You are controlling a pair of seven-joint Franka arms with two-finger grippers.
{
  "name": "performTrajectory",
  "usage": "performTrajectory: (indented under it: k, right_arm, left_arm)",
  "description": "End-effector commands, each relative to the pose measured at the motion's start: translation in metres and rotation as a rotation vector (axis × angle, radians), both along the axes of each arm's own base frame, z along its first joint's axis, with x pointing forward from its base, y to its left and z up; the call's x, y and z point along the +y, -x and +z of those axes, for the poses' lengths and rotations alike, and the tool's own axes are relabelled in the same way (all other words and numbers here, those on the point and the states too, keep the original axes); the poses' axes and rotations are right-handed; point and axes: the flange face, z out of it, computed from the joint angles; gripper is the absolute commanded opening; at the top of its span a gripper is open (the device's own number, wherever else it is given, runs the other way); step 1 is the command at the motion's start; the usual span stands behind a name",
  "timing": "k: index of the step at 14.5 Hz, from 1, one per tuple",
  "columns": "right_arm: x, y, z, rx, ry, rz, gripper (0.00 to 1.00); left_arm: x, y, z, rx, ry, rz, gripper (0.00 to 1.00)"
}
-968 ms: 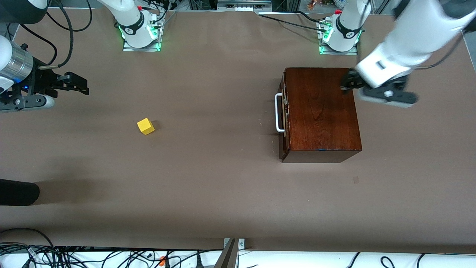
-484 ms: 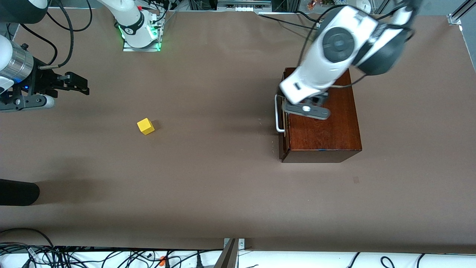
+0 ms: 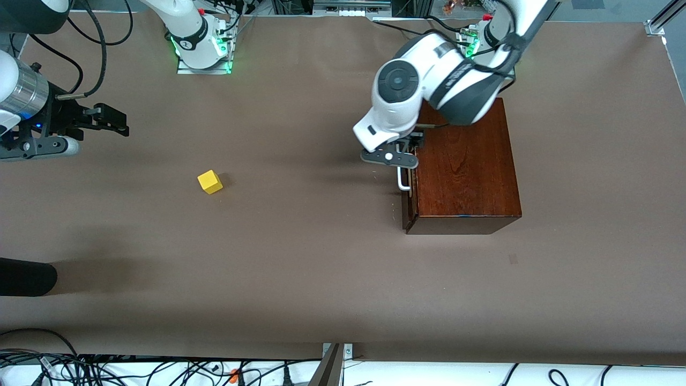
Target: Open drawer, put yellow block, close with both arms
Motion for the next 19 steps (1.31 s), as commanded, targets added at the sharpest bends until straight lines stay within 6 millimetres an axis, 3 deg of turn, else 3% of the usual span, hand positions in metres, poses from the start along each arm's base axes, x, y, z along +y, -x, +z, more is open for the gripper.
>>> performTrajectory:
  k: [1,6,12,19]
  right_arm:
    - [0.002,0.0,0.007,0.004,0.0,-0.004,1.0]
    - [0.002,0.0,0.007,0.002,0.0,-0.005,1.0]
    - [0.002,-0.001,0.007,-0.004,-0.001,-0.005,1.0]
    - [0.003,-0.001,0.006,0.001,0.0,-0.004,1.0]
  left_arm:
    - [-0.002,-0.003,-0.014,-0.032,-0.02,-0.002,1.0]
    - [-0.005,0.014,-0.046,-0.069,-0.057,-0.002,1.0]
    - [-0.006,0.014,-0.072,-0.115,-0.127,0.003,1.0]
    - [-0.021,0.024,-0.095,-0.144,-0.151,0.002,1.0]
